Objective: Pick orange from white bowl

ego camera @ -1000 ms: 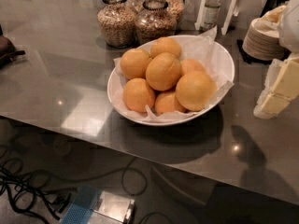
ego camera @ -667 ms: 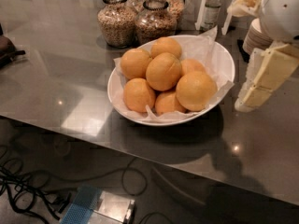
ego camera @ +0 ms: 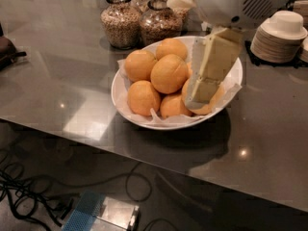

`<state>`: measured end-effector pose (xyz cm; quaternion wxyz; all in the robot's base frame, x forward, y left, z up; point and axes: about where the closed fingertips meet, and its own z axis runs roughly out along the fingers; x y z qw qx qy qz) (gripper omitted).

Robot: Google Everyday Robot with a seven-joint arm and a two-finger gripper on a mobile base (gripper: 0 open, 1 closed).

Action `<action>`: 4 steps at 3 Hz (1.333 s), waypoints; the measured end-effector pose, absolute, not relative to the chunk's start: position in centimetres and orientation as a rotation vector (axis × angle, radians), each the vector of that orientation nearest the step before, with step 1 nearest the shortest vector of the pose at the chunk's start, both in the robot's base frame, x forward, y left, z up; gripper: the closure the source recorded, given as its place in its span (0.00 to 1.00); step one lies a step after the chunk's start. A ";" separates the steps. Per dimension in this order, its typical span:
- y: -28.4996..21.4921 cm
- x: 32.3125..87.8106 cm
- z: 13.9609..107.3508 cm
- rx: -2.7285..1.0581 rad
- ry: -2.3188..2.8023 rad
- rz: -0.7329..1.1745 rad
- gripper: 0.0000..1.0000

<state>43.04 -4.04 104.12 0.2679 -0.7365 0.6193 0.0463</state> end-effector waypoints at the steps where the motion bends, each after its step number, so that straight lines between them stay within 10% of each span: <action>1: -0.7 44.8 102.2 -1.998 1.735 0.178 0.00; 4: 1.8 51.3 96.9 -1.827 2.049 0.156 0.00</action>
Offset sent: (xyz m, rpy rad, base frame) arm 0.0694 0.0784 -0.0712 -0.0616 0.2013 -0.1168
